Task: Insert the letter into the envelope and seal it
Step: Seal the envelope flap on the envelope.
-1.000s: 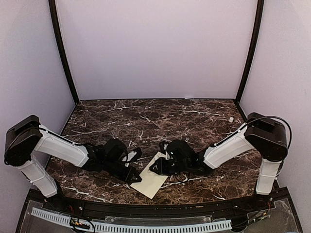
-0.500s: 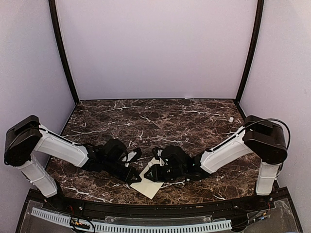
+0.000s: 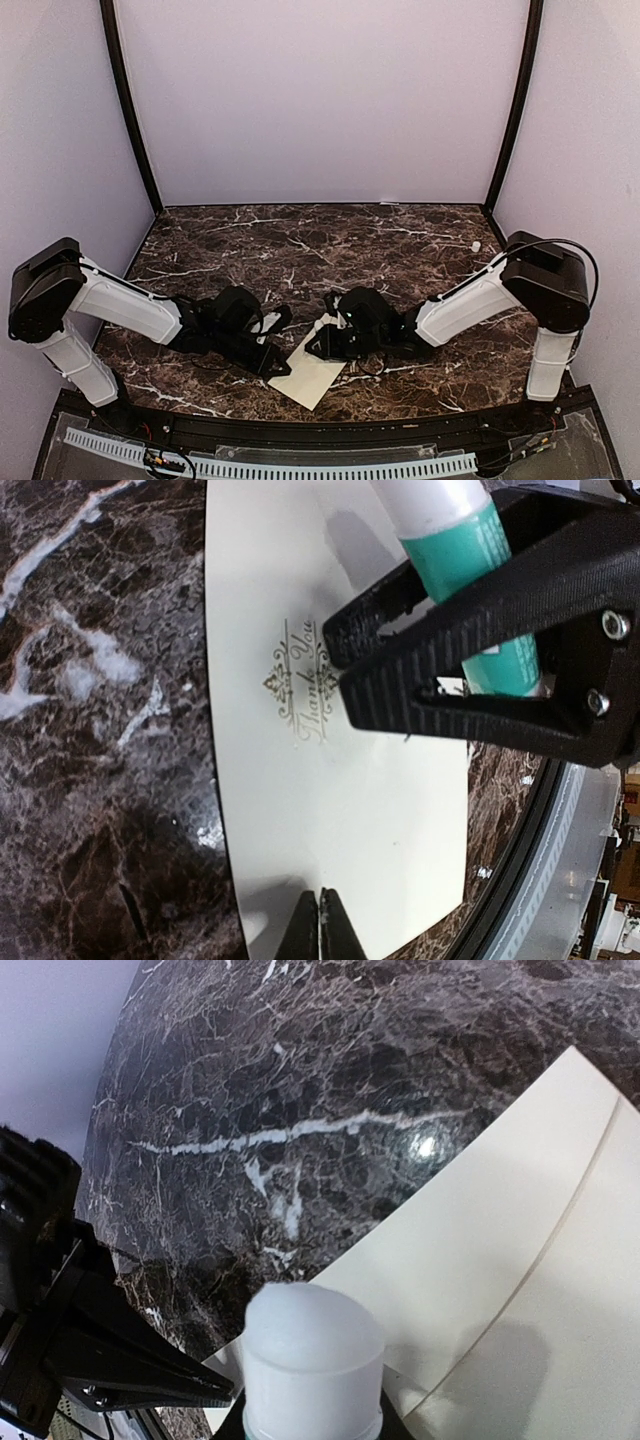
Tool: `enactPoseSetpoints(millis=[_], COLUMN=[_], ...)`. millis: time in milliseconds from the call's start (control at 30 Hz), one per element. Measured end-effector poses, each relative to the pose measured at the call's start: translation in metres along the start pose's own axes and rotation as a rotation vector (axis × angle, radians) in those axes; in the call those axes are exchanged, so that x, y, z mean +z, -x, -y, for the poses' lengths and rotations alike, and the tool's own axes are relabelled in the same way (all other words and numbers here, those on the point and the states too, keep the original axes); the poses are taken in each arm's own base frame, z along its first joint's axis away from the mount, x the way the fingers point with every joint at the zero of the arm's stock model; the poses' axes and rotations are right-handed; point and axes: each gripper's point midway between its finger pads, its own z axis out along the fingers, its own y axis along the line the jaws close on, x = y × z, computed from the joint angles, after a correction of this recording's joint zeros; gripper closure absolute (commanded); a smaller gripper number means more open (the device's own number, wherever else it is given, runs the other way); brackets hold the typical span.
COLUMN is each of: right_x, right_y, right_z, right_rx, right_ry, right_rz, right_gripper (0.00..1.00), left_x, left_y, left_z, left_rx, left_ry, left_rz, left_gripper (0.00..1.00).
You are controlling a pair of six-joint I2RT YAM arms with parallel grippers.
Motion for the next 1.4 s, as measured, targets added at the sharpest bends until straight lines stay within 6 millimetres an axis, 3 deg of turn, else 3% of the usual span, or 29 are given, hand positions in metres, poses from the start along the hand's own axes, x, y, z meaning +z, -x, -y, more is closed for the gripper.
enactPoseSetpoints(millis=[367, 800, 1400], right_x=[0.0, 0.009, 0.0], right_y=[0.004, -0.025, 0.002], right_z=[0.002, -0.037, 0.002], right_rx=[-0.028, -0.095, -0.04], right_ry=[-0.005, 0.05, -0.024], right_rz=[-0.006, -0.096, -0.041], right_gripper=[1.0, 1.0, 1.0], left_x=[0.0, -0.001, -0.001], left_y=[0.0, 0.0, 0.0], left_z=[0.0, -0.001, -0.002], left_rx=[0.0, 0.003, 0.008], left_ry=[0.002, 0.011, 0.022], left_rz=[-0.001, -0.01, -0.011], left_gripper=[0.98, 0.99, 0.99])
